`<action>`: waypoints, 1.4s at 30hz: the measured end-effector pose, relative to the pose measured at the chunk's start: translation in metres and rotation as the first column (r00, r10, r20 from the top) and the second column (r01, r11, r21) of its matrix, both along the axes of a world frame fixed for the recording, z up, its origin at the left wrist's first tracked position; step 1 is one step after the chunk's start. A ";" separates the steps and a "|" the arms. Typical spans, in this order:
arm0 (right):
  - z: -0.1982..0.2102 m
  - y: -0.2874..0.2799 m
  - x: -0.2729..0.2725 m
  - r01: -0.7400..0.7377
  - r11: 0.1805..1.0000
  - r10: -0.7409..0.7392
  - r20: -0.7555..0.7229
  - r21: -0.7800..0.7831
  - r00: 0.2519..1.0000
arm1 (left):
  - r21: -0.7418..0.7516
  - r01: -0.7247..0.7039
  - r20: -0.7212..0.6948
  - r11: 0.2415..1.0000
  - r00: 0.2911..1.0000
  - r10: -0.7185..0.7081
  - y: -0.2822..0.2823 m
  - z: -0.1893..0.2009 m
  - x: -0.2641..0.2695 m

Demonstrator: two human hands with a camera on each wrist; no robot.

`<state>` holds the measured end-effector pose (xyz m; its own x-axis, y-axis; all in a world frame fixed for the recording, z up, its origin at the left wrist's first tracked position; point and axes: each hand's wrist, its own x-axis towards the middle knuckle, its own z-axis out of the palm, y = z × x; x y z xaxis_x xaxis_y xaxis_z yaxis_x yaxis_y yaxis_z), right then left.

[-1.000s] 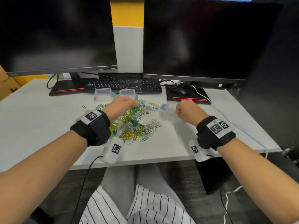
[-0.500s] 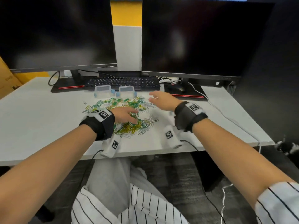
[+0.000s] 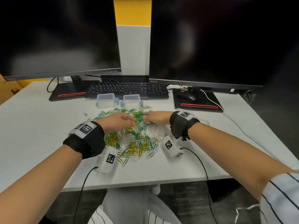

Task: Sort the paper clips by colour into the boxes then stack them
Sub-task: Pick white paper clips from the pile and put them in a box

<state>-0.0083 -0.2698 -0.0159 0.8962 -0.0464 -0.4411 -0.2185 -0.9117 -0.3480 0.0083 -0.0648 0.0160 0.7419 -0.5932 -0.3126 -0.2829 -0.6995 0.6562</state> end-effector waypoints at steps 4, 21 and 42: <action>0.021 -0.016 0.030 0.031 0.999 -0.026 0.151 -0.034 0.988 | -0.164 -0.114 -0.181 0.980 0.980 0.084 -0.004 -0.007 0.010; 0.001 0.010 0.030 -0.281 0.941 0.264 -0.112 -0.186 0.958 | 0.074 0.019 -0.095 0.997 0.995 -0.012 0.000 -0.032 0.016; 0.001 0.021 -0.024 0.200 0.213 -0.263 -0.141 0.957 0.955 | -0.407 -0.277 -0.296 0.870 0.941 0.161 -0.002 -0.035 0.021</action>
<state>-0.0322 -0.2487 -0.0153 0.9439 0.1698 -0.2832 -0.3134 0.1911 -0.9302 0.0297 -0.0669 -0.0191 0.8029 -0.5421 -0.2480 0.0534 -0.3489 0.9356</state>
